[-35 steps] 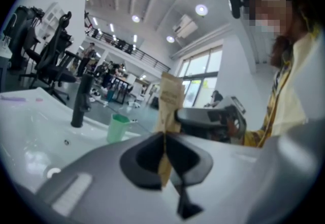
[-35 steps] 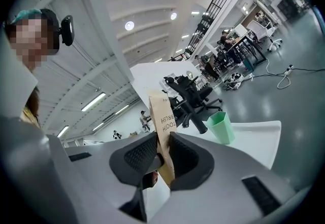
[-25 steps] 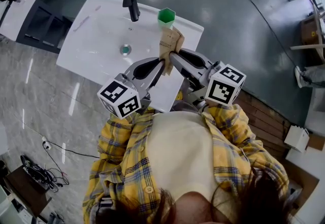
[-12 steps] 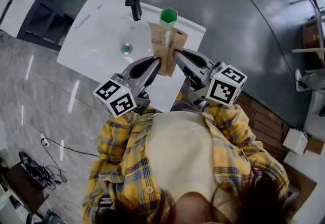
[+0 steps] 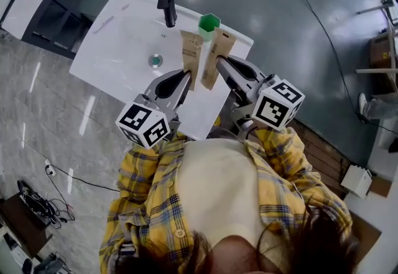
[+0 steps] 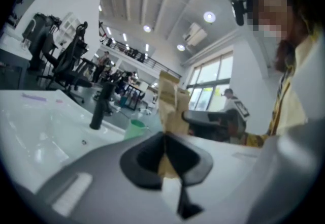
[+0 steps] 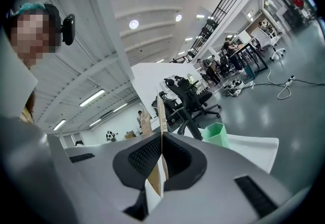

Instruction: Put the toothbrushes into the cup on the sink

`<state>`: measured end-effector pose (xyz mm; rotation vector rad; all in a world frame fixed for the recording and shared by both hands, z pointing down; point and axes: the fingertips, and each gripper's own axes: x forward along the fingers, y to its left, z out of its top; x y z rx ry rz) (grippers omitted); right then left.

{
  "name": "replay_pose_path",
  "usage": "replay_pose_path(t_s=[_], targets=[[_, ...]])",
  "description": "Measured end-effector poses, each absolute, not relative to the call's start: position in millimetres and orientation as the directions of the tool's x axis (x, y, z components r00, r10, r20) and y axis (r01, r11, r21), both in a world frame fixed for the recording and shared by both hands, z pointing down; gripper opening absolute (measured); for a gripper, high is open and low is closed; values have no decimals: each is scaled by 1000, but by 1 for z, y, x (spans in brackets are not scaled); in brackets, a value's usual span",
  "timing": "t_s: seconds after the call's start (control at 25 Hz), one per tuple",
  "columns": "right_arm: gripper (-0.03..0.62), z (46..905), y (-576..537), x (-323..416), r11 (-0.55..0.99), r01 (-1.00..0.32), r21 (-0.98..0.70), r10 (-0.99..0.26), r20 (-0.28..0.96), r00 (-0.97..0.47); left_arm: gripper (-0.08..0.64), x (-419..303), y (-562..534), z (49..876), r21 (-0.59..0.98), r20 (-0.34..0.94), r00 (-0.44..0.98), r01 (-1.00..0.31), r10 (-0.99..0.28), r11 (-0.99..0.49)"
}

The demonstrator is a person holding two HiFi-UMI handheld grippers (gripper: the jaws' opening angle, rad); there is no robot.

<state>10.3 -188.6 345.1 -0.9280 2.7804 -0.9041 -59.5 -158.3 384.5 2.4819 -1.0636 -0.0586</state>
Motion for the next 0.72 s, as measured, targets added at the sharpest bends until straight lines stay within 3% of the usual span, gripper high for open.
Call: replay_pose_path(t_s=[0.28,0.72], targets=[[18,322,-216,17,675,-541,-502,-598,58,-799,15,-74,-165,379,296,152,601,-785,-784,-545],[18,281,-270,29,701,-600,-384,-668,-62,-741,15,-86,-162,379,288,160,549,-821,-821,-493]])
